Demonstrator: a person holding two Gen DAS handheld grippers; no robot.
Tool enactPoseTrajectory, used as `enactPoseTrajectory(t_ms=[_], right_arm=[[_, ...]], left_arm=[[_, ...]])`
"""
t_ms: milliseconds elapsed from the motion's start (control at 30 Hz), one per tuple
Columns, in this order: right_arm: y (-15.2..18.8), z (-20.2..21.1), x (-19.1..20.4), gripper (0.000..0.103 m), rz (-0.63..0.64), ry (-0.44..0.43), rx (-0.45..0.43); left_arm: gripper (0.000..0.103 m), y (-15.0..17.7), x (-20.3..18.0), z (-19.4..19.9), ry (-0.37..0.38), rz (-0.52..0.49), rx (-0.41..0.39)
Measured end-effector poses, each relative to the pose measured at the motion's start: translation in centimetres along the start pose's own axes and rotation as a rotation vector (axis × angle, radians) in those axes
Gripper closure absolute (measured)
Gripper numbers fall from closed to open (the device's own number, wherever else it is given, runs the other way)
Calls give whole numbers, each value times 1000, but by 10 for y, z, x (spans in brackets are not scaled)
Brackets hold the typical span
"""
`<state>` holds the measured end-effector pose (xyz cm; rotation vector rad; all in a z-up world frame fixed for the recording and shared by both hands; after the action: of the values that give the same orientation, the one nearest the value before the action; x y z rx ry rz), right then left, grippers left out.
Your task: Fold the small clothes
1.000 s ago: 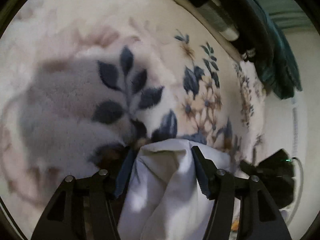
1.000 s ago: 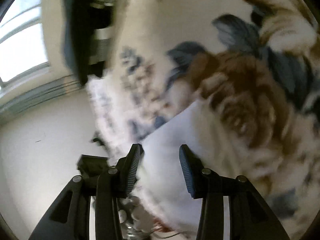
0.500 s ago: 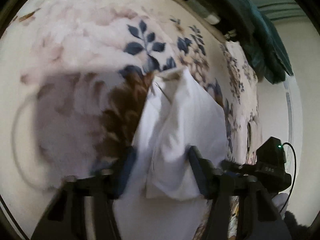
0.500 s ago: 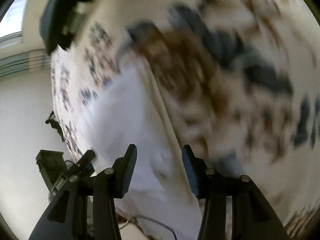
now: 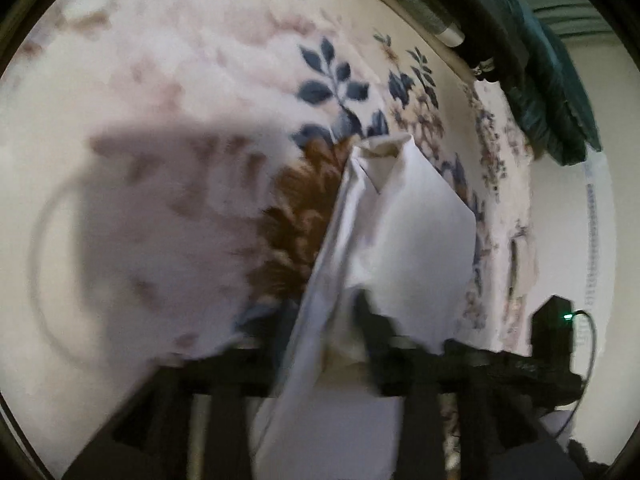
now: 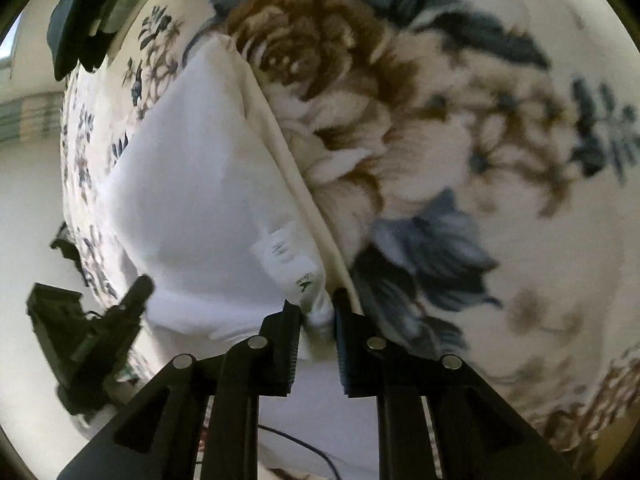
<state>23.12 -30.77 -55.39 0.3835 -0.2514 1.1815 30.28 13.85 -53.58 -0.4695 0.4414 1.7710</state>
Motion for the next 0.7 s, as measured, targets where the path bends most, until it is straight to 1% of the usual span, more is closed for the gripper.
enactPoseTrajectory(t_ms=[33,67,133,200,267,300,333,367,433,467,500,567,633,700], right_arm=[[3,9,-6,73,5,16,-10],[4,18,-4,72,13,38,-38],[5,33,2,71,46,68,-95],[6,47,11,71,82,58,-150],[8,50,26,71,114,38,-186],[8,47,31,71,124,31,-182],[9,38,37,71,134,27,-161],[8,28,40,71,139,32,-138],[10,2,44,71,151,75,-81],[13,-9,44,71,157,103,-54],[15,-15,42,71,159,112,-40],[21,-24,42,71,164,136,-17],[26,-21,43,71,178,137,-21],[29,-14,42,71,175,109,-27]], left_arm=[[48,2,-2,7,-8,-11,-21],[48,5,-8,18,-21,-28,-62],[48,10,-18,26,-21,-63,-91],[48,16,-32,23,-32,-105,-105],[48,21,-42,12,-36,-141,-96],[48,23,-44,3,-51,-151,-84],[48,25,-44,-7,-64,-158,-72],[48,28,-41,-21,-103,-163,-56],[48,33,-30,-41,-159,-147,-24],[48,34,-23,-46,-163,-128,-14],[48,37,-15,-47,-146,-105,-12],[48,39,-11,-41,-129,-89,-18],[48,43,-10,-30,-128,-79,-26],[48,49,-6,-15,-121,-58,-46]])
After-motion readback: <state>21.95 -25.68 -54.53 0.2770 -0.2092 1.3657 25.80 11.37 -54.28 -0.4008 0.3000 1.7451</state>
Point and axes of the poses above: each gripper's, at about its wrist camera, not at the fingertips, and z roughly against the way its jaws point, x to its left, y to its underside, the point moved 1 cm from there along -z, roughly the way its jaws point, and after that the axes turned 7 degrees about z, right-handed, at the moved point
